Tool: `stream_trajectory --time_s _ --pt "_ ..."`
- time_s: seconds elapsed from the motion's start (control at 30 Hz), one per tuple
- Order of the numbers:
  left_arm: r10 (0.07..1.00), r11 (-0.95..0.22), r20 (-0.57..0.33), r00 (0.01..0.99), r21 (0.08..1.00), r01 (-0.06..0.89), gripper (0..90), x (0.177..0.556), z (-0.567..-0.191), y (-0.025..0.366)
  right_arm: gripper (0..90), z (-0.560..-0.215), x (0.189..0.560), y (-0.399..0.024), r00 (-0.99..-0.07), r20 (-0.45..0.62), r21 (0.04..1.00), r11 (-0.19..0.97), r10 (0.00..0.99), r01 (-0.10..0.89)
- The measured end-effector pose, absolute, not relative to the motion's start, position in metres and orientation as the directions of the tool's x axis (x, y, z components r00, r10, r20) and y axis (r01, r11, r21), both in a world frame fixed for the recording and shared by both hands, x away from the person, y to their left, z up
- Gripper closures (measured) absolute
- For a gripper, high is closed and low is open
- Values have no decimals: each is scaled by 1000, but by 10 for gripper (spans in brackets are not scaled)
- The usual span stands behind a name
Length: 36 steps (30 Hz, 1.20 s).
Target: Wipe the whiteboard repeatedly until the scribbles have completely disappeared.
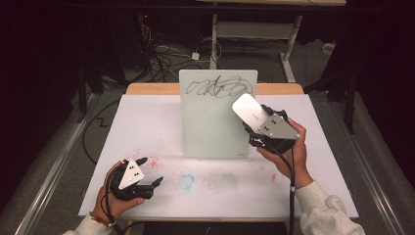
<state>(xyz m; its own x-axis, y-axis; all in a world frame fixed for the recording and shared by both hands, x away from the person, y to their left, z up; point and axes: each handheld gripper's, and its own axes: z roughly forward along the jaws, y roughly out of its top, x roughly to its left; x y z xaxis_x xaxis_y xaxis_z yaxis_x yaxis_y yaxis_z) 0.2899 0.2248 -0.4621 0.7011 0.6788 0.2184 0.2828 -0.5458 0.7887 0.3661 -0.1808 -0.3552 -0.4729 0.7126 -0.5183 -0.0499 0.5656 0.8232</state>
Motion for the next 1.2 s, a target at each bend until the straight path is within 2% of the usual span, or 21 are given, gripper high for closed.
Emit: stream_trajectory --time_s 0.4,0.53,0.63,0.87,1.2 --pt "677 -541 216 704 795 275 195 290 -462 225 311 -347 377 -177 -398 -514 839 542 760 -49" --pt "676 -548 218 704 788 282 197 291 -463 224 311 -347 382 -171 -372 -543 823 565 753 -58" --pt "680 -543 213 702 789 287 197 291 -464 224 311 -345 390 -169 -379 -503 846 532 776 -34" --pt "671 -573 239 702 768 286 198 290 -465 221 311 -346 396 -158 -313 -551 824 563 774 -58" --pt "667 -579 246 703 765 282 198 289 -465 221 311 -368 402 -147 -339 -564 806 591 753 -27"
